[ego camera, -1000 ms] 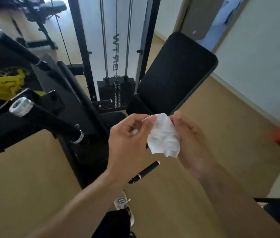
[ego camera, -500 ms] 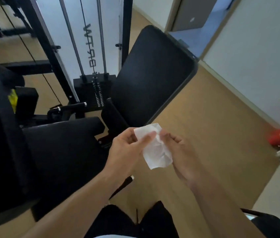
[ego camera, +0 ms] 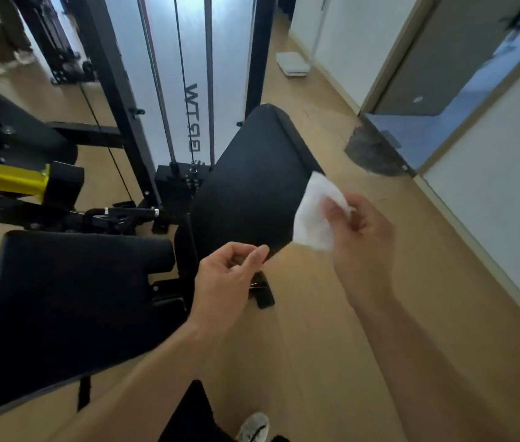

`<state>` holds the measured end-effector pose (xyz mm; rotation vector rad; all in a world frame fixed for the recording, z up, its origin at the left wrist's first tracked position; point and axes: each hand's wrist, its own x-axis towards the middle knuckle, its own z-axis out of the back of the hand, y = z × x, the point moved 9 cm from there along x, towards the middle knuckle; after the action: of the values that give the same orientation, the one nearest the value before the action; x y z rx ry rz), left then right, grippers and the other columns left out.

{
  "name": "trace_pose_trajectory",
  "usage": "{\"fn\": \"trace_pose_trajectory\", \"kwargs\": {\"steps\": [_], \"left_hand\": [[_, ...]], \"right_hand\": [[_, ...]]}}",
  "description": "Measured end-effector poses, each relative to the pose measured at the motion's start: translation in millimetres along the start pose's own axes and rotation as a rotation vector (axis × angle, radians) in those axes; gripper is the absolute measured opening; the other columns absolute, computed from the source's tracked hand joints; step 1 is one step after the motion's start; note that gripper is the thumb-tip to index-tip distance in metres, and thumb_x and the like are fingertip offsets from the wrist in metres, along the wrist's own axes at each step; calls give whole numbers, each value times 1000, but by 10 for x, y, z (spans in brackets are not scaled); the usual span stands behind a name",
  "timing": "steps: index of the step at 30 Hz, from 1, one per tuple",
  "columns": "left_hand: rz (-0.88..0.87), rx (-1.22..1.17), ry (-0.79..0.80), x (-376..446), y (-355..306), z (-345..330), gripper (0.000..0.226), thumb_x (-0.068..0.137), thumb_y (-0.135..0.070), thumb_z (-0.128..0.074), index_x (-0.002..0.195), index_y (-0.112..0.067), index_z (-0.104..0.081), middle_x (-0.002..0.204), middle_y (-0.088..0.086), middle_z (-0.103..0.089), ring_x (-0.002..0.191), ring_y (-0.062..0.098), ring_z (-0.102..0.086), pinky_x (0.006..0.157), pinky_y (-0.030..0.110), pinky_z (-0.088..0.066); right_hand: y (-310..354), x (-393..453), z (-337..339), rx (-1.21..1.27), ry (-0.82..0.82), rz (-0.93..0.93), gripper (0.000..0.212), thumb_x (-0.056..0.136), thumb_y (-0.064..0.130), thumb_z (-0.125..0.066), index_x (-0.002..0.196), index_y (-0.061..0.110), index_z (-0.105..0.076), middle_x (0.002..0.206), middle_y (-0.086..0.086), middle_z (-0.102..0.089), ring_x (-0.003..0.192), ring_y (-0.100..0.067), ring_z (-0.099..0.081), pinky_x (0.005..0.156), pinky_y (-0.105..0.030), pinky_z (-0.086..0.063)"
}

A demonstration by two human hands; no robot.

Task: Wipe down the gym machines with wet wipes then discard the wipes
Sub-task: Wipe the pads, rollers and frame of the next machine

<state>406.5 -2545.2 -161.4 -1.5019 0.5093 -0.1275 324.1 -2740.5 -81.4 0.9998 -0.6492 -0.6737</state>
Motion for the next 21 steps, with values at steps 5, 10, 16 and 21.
{"fn": "trace_pose_trajectory", "kwargs": {"steps": [5,10,16,21], "left_hand": [[-109,77,-133,488,-209,-189,9,96,-24,-67,104,-27,-70,83,-7,-64,68,0,-56,62,12,-49],[-198,36,-187,1043,-221,-347,21,102,-21,-56,118,-32,-65,99,-15,-66,89,0,-64,76,24,-54],[-230,4,-179,1766,-23,-596,40,105,-15,-50,142,-30,-53,141,-16,-54,131,-4,-47,111,18,-39],[-208,38,-238,2043,146,-717,42,108,-20,-42,150,-28,-42,158,-19,-34,148,-7,-19,126,34,-20]], "right_hand": [[172,979,-317,-435,62,450,31,104,26,-57,133,20,-66,137,3,-63,123,-14,-61,106,-35,-49],[-256,1058,-731,-424,366,385,34,102,43,-55,129,28,-70,146,5,-57,128,-18,-58,107,-36,-49],[-298,1353,-950,-472,373,270,60,106,33,-49,160,28,-25,151,16,-41,128,9,-35,105,-6,-29],[-416,1710,-1459,-640,734,328,64,110,26,-27,160,15,12,164,11,18,144,4,21,102,0,21]]}}
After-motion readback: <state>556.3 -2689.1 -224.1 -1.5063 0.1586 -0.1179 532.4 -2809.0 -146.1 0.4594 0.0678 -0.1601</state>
